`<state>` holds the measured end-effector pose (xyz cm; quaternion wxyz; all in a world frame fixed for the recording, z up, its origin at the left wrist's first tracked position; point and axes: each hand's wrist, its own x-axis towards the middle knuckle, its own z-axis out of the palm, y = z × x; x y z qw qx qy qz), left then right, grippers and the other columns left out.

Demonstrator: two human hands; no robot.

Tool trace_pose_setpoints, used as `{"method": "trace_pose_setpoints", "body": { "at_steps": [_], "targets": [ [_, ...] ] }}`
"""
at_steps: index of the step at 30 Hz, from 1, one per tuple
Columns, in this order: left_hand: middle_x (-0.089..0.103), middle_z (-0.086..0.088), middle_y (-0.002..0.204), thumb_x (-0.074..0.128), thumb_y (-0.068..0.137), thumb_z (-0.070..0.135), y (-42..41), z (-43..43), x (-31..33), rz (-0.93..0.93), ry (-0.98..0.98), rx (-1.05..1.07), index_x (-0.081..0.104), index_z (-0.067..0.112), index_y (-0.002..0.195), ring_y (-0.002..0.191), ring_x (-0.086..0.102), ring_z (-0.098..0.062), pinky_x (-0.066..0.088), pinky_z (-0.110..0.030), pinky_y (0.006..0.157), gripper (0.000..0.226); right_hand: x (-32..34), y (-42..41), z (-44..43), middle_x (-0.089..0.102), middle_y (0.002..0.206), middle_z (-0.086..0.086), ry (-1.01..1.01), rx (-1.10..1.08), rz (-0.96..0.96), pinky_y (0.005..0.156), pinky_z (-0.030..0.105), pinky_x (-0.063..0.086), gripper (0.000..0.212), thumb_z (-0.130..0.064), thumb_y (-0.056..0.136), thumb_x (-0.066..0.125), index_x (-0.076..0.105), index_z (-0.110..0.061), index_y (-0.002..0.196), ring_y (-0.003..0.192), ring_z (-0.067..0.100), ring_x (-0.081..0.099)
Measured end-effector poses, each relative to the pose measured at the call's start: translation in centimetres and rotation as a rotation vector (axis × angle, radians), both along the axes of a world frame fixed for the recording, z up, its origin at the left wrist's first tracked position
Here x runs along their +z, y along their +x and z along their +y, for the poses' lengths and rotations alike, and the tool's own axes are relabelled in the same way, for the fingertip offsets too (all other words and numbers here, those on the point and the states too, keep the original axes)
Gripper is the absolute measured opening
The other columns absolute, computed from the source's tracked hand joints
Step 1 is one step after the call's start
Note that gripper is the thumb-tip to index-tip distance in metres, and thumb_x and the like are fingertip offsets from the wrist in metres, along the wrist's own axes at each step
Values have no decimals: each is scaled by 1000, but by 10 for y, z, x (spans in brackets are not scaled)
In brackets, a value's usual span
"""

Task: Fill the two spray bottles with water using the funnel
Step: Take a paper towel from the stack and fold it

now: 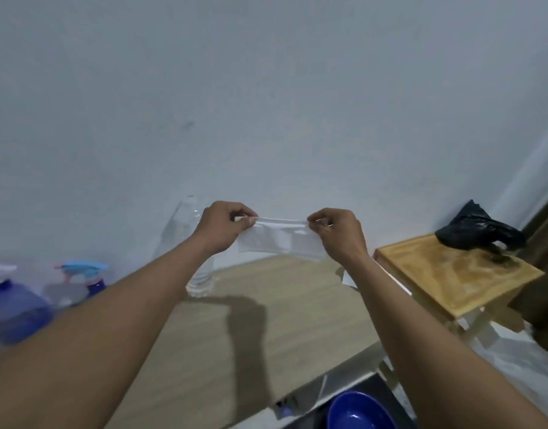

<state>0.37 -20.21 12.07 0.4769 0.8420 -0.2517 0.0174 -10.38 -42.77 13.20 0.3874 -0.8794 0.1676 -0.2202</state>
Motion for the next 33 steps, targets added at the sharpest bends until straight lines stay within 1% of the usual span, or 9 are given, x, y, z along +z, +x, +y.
{"method": "trace_pose_setpoints", "body": {
  "at_steps": [5, 8, 13, 15, 18, 22, 29, 31, 33],
  "targets": [
    [68, 14, 75, 74, 88, 23, -32, 138, -26, 63, -18, 140, 76, 37, 83, 72, 57, -12, 45, -21, 67, 14, -26, 0, 124, 70, 85, -7, 42, 169, 31, 63, 4, 37, 16, -15, 91, 70, 81, -25, 96, 88, 10, 62],
    [64, 18, 63, 70, 89, 14, -50, 214, -44, 99, -15, 214, 76, 29, 83, 63, 54, -5, 41, -14, 60, 17, -48, 0, 194, 70, 83, -10, 72, 263, 71, 65, 0, 36, 18, -12, 90, 70, 81, -23, 99, 87, 7, 62],
    [59, 22, 60, 70, 89, 13, -76, 329, -79, 145, 44, 350, 77, 23, 89, 56, 47, 0, 36, -14, 60, 12, -90, 5, 304, 75, 89, -7, 115, 414, 150, 76, 21, 48, 18, -9, 89, 71, 82, -20, 100, 90, 12, 69],
    [57, 19, 56, 71, 88, 15, -83, 364, -94, 162, 69, 382, 77, 24, 88, 55, 43, -5, 34, -20, 60, 11, -106, 8, 339, 73, 86, -5, 109, 452, 175, 70, 16, 45, 17, -7, 89, 71, 81, -15, 100, 84, 11, 66],
    [63, 7, 70, 72, 88, 15, -88, 412, -122, 213, 86, 438, 78, 22, 89, 60, 42, -9, 34, -19, 59, 9, -134, 13, 385, 72, 86, -4, 132, 488, 235, 65, 8, 41, 17, -5, 89, 69, 80, -13, 100, 80, 9, 63],
    [75, 2, 96, 74, 86, 14, -78, 458, -171, 279, 105, 518, 78, 23, 88, 71, 52, -7, 39, -20, 70, 10, -176, 26, 436, 73, 95, -3, 130, 511, 319, 78, 19, 42, 19, -4, 91, 65, 79, -12, 100, 91, 13, 65],
    [71, 9, 102, 76, 84, 24, -33, 495, -236, 289, 232, 650, 68, 38, 90, 92, 65, -16, 51, -31, 87, 17, -233, 66, 491, 75, 109, 4, 49, 426, 378, 89, 31, 52, 26, -6, 92, 58, 77, -16, 106, 106, 24, 67],
    [72, 4, 104, 74, 86, 22, -24, 498, -244, 234, 265, 693, 68, 31, 100, 95, 67, -21, 53, -34, 89, 17, -241, 75, 501, 69, 121, 6, -75, 397, 335, 93, 36, 51, 29, -11, 95, 58, 70, -18, 121, 113, 27, 62],
    [70, -4, 114, 66, 92, 22, -24, 494, -250, 33, 432, 706, 65, 20, 119, 102, 66, -27, 53, -40, 92, 27, -246, 75, 512, 59, 132, 9, -279, 386, 253, 97, 42, 48, 39, -14, 94, 61, 61, -17, 133, 120, 31, 55]
  ]
}}
